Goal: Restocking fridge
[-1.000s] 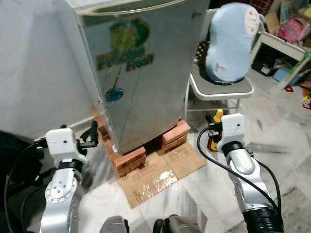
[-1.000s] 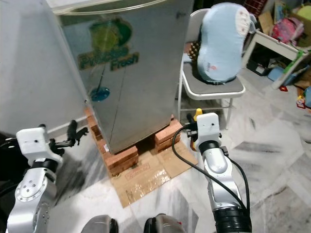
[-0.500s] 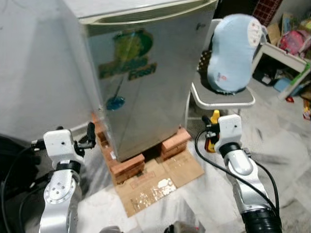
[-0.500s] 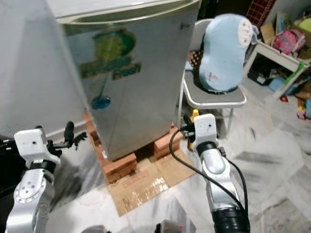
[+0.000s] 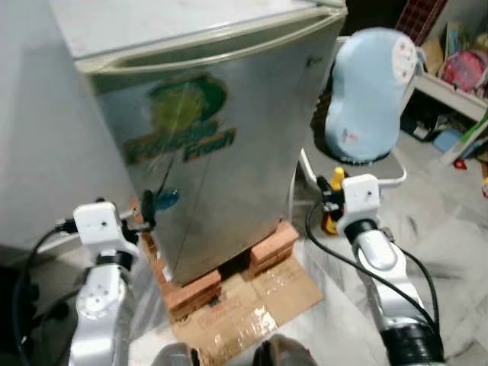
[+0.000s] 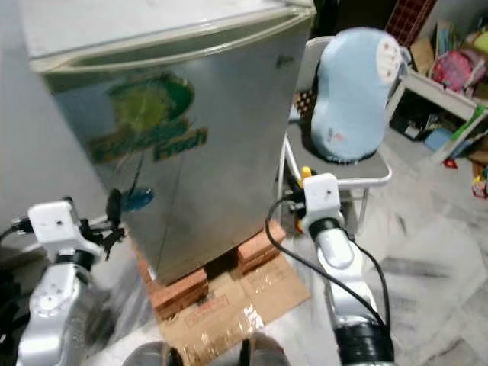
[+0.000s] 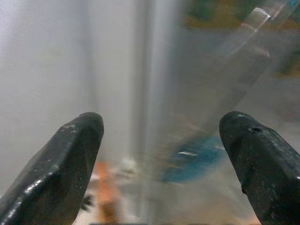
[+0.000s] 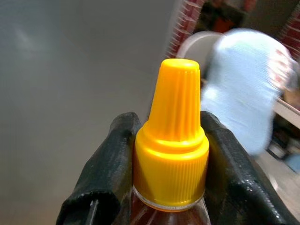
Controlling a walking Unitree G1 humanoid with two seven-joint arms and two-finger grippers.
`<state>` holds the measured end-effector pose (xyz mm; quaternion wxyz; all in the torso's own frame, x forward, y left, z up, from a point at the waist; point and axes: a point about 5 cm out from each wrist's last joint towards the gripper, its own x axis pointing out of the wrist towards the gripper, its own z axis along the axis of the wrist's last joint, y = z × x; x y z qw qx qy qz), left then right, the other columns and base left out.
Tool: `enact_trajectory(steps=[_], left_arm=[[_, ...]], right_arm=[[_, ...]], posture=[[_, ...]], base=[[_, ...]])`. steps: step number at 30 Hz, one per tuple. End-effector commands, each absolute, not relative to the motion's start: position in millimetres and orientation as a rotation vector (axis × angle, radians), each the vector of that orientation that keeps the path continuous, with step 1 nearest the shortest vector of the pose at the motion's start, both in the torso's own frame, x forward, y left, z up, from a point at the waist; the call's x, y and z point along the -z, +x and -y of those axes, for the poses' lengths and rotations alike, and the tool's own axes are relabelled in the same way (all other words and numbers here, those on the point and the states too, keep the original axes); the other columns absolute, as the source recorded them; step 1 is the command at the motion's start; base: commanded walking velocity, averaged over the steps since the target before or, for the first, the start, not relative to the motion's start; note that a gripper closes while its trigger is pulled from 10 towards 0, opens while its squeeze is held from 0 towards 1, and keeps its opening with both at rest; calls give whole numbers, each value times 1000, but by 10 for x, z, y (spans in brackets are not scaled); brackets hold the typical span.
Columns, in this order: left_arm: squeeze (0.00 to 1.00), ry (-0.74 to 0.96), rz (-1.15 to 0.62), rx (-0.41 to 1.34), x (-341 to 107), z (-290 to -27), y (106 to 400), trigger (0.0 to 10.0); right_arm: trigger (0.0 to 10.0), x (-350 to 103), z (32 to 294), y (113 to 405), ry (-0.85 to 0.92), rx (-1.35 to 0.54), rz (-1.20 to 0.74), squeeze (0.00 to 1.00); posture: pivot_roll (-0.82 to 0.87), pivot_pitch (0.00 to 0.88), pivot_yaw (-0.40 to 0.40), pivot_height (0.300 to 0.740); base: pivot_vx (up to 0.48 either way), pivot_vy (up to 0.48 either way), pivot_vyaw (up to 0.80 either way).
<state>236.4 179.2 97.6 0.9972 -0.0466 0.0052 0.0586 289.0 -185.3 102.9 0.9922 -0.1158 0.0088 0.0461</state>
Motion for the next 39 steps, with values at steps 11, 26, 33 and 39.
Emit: enact_trajectory(steps=[11, 26, 33, 39], left_arm=[[0, -97, -16, -131, -992, -1820, 2361, 10000], [0, -112, -34, -110, -976, -1799, 2363, 10000], [0, -106, -39, -134, -968, -1813, 2360, 10000], [0, -161, -103, -58, -883, -1743, 2386, 10000]], right_arm=[[10000, -1079, 1839, 2897, -222, -89, 8, 0], [10000, -1059, 1839, 2901, -205, -85, -6, 0], [10000, -1060, 1839, 2899, -210, -88, -7, 0], [10000, -1058, 1836, 2902, -212, -89, -7, 0]], posture=[[33, 81, -44, 740], [33, 82, -44, 740], [33, 86, -49, 740], [32, 87, -49, 740]], base=[[0, 0, 0], [0, 110, -428], [0, 0, 0], [0, 0, 0]])
